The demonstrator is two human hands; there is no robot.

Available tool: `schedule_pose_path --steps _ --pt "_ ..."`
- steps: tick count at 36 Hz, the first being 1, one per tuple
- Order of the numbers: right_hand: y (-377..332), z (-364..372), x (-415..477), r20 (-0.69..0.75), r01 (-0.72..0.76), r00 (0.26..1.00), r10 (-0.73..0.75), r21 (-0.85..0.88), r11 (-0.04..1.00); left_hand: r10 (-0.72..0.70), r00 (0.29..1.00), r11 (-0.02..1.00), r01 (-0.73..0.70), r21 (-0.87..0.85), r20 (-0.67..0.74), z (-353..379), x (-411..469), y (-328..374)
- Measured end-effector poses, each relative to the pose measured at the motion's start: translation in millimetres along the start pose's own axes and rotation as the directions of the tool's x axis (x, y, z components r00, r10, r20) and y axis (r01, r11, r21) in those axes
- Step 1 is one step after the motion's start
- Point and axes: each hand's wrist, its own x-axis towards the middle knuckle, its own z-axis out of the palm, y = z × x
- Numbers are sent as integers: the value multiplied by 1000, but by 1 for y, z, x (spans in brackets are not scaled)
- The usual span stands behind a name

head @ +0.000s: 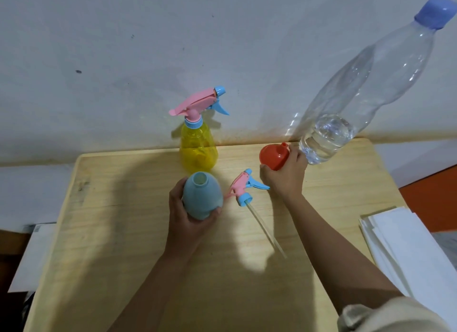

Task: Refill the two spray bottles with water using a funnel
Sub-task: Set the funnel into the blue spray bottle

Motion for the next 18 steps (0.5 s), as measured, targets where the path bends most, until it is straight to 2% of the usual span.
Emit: schedule_pose_path --steps 7,18 --pt "9 -4 6 87 94 992 -94 5 996 -2 1000 1000 3 -9 21 -1 1 -4" --pt "2 -8 -12 62 23 997 -38 227 974 -13 1000 1000 13 10 18 -1 1 -6"
